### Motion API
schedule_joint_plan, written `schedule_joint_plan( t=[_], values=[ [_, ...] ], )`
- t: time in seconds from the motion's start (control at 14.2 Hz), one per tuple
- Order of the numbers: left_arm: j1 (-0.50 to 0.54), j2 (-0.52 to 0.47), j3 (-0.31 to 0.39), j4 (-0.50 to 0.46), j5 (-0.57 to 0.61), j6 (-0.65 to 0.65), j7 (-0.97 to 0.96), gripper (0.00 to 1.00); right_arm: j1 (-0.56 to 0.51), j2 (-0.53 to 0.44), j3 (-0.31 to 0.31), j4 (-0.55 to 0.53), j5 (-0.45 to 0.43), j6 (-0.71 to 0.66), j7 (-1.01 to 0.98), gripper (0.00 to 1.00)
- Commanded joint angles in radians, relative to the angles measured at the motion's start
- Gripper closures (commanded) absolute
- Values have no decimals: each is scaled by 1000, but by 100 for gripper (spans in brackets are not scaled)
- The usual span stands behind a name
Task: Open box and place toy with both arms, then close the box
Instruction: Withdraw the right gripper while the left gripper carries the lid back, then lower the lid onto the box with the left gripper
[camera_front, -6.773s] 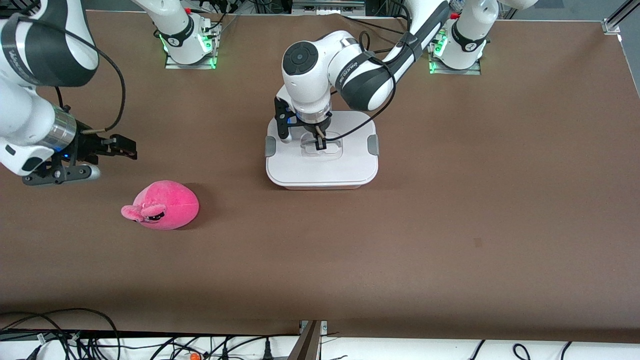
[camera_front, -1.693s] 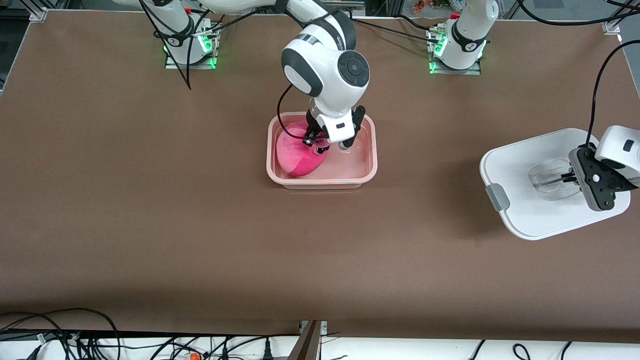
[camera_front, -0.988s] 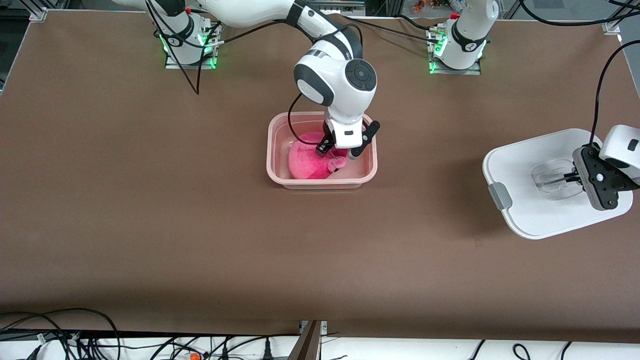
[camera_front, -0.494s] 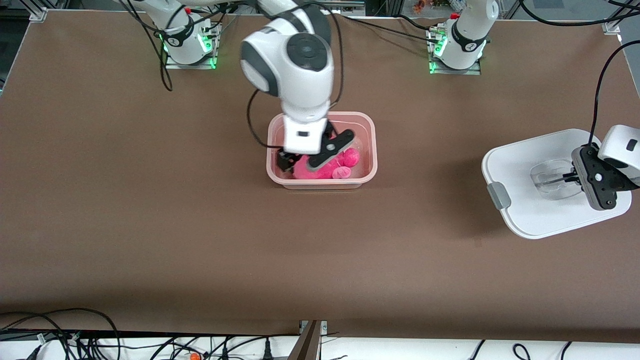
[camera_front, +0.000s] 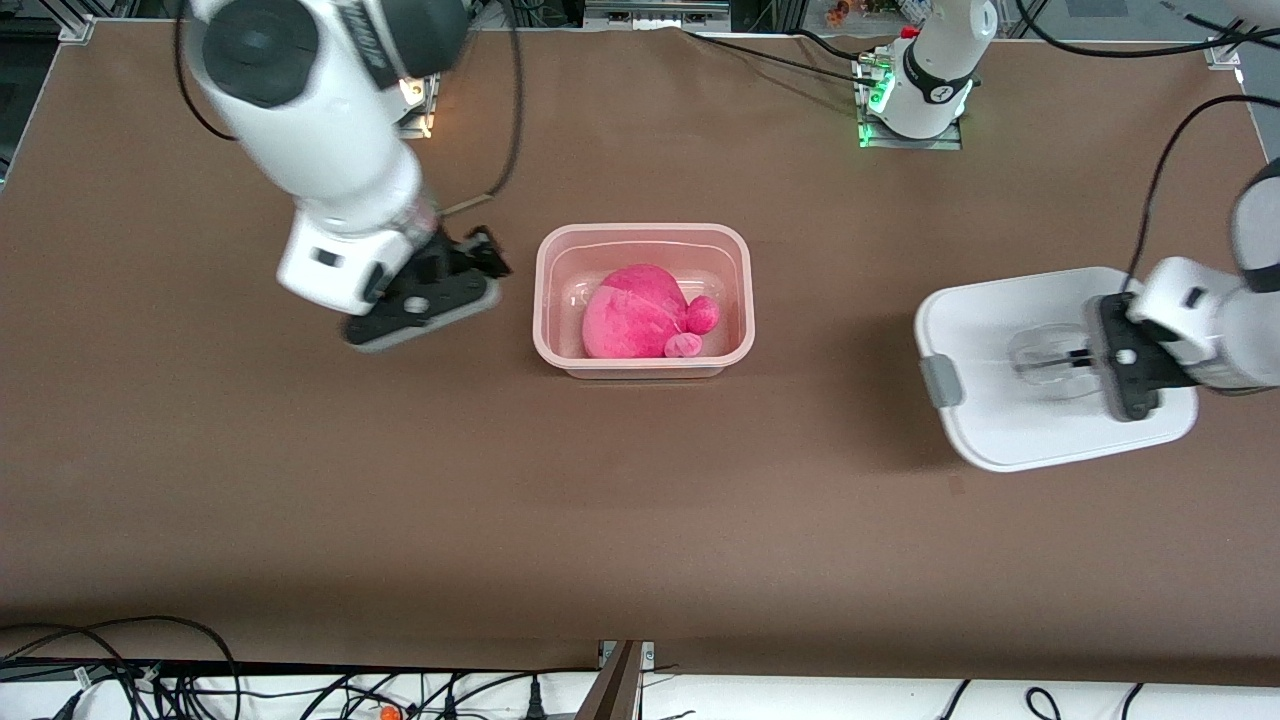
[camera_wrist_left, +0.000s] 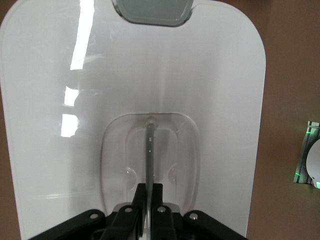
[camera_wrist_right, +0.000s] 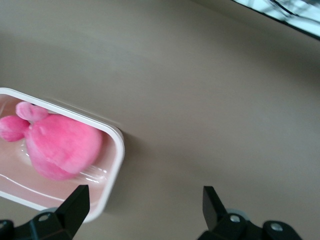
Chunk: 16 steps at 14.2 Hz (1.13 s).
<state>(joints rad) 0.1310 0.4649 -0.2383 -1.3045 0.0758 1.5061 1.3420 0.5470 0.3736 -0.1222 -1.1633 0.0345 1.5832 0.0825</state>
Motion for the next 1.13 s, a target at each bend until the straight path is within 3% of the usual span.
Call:
schedule_joint_plan(
  t=[0.0, 0.28, 0.71, 1.06],
  values=[
    [-163, 37, 10, 30, -11, 14, -19, 100, 13, -194, -68, -255, 28, 27, 25, 0],
    [-325, 60, 10, 33, -16, 22, -151, 100, -108, -337, -77, -395, 33, -14, 28, 0],
    [-571, 116, 10, 34, -14, 184, -403, 100, -251, -378, -76, -409, 24, -103, -16, 0],
    [-688, 136, 16, 45, -10, 215, -621, 100, -254, -380, -83, -401, 16, -95, -30, 0]
  ],
)
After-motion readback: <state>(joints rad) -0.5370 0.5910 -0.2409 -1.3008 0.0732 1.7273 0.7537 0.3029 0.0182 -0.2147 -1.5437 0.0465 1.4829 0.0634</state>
